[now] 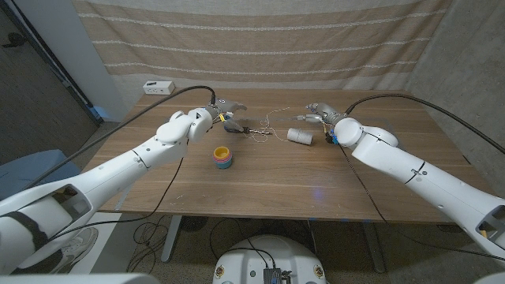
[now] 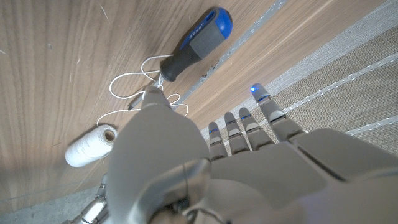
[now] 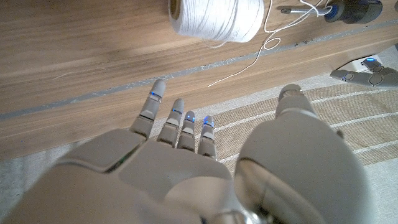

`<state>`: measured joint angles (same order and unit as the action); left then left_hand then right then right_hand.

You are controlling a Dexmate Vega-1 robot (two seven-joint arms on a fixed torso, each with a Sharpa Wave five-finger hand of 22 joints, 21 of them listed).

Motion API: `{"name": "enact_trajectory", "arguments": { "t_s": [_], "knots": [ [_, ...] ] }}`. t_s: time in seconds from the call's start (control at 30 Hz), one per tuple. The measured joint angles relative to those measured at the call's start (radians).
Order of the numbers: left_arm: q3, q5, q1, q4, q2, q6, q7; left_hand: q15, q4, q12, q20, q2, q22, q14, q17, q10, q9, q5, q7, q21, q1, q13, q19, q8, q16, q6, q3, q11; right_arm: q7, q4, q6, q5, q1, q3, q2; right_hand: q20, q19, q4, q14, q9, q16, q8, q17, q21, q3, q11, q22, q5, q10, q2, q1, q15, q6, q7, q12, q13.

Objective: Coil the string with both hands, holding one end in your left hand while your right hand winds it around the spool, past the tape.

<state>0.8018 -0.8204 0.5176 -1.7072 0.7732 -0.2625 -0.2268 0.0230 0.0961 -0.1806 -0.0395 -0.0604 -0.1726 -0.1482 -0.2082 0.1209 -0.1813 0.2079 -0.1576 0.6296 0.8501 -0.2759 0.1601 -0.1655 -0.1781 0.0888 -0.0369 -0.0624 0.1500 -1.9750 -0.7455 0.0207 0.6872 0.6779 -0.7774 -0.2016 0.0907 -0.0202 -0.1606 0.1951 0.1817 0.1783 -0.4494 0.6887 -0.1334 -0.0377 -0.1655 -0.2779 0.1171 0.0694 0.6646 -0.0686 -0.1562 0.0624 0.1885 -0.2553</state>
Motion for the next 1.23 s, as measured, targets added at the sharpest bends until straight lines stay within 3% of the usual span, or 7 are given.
{"name": "enact_trajectory", "arguments": {
  "t_s": [0.1, 0.33, 0.57, 0.7, 0.73, 0.93, 1.23],
  "knots": [
    [-0.022, 0.026, 0.017, -0.010, 0.005, 0.003, 0.019, -0.009, 0.018, 0.000, -0.002, -0.025, -0.002, 0.019, 0.004, -0.027, 0.000, 0.000, -0.004, -0.016, -0.035, 0.014, -0.009, 0.000, 0.000, -0.039, 0.002, 0.003, 0.032, 0.004, 0.044, 0.008, 0.025, -0.019, -0.001, 0.025, 0.020, -0.012, 0.009, 0.000, 0.017, 0.018, 0.011, -0.013, -0.002, -0.007, 0.000, -0.008, 0.016, -0.034, -0.019, 0.001, -0.013, -0.011, 0.016, 0.004],
    [-0.092, 0.087, 0.072, -0.015, 0.010, 0.028, 0.082, -0.016, 0.042, -0.018, -0.019, -0.091, -0.002, 0.007, 0.007, -0.012, 0.000, 0.000, 0.012, -0.026, -0.088, 0.033, -0.006, -0.013, -0.019, -0.041, -0.014, 0.022, 0.094, 0.048, 0.207, 0.051, 0.084, -0.068, 0.012, 0.007, 0.055, -0.002, -0.037, 0.000, 0.039, 0.029, 0.035, -0.032, -0.015, -0.016, 0.000, -0.001, 0.075, -0.084, 0.006, 0.017, -0.064, -0.012, 0.031, 0.009],
    [-0.184, 0.305, 0.140, 0.012, 0.005, 0.183, 0.274, -0.011, 0.035, -0.023, -0.020, -0.107, -0.002, 0.016, 0.013, -0.009, 0.005, -0.011, -0.007, -0.041, -0.083, 0.047, -0.005, -0.011, -0.017, -0.070, -0.031, 0.015, 0.142, 0.171, 0.436, 0.086, 0.156, -0.139, 0.084, 0.075, 0.183, 0.002, -0.108, -0.005, 0.045, 0.010, 0.096, -0.038, -0.019, -0.017, 0.000, 0.048, 0.117, -0.104, -0.012, 0.049, -0.035, -0.001, 0.032, 0.023],
    [-0.224, 0.323, 0.166, 0.034, -0.001, 0.200, 0.290, -0.016, 0.035, -0.019, -0.012, -0.097, -0.002, 0.029, 0.018, -0.014, 0.005, -0.016, -0.019, -0.046, -0.093, 0.053, -0.012, -0.008, -0.013, -0.082, -0.031, 0.016, 0.156, 0.203, 0.566, 0.103, 0.166, -0.153, 0.105, 0.090, 0.182, -0.009, -0.080, -0.005, 0.033, 0.006, 0.110, -0.055, 0.000, -0.027, 0.000, 0.053, 0.095, -0.098, -0.050, 0.033, -0.010, 0.002, 0.024, 0.028],
    [-0.235, 0.423, 0.173, 0.047, -0.006, 0.287, 0.341, -0.016, 0.035, -0.019, -0.012, -0.102, -0.002, 0.029, 0.018, -0.018, 0.005, -0.016, -0.019, -0.050, -0.099, 0.053, -0.012, -0.008, -0.013, -0.082, -0.031, 0.020, 0.159, 0.231, 0.607, 0.108, 0.176, -0.167, 0.127, 0.093, 0.179, -0.012, -0.076, -0.005, 0.029, 0.006, 0.113, -0.060, 0.004, -0.027, 0.000, 0.053, 0.095, -0.096, -0.054, 0.029, -0.009, 0.002, 0.024, 0.028],
    [-0.284, 0.564, 0.200, 0.112, -0.029, 0.416, 0.371, -0.021, 0.041, -0.021, -0.016, -0.110, -0.002, 0.034, 0.018, -0.010, 0.005, -0.019, 0.001, -0.057, -0.123, 0.063, -0.016, -0.026, -0.013, -0.040, -0.032, 0.030, 0.174, 0.277, 0.813, 0.131, 0.202, -0.198, 0.172, 0.093, 0.179, -0.027, -0.075, -0.005, 0.029, 0.013, 0.124, -0.069, 0.019, -0.036, 0.000, 0.060, 0.105, -0.098, -0.094, 0.027, -0.019, -0.008, 0.024, 0.032],
    [-0.343, 0.788, 0.239, 0.190, -0.050, 0.592, 0.355, -0.021, 0.042, -0.023, -0.007, -0.121, -0.002, 0.027, 0.022, 0.007, 0.005, -0.019, 0.017, -0.061, -0.134, 0.072, 0.005, -0.027, -0.013, -0.014, -0.058, 0.048, 0.241, 0.264, 0.996, 0.099, 0.250, -0.232, 0.218, 0.096, 0.205, -0.013, -0.103, -0.005, 0.033, 0.022, 0.146, -0.085, 0.005, -0.038, 0.000, 0.060, 0.129, -0.125, -0.083, 0.034, -0.056, -0.015, 0.024, 0.037]
  ]
}}
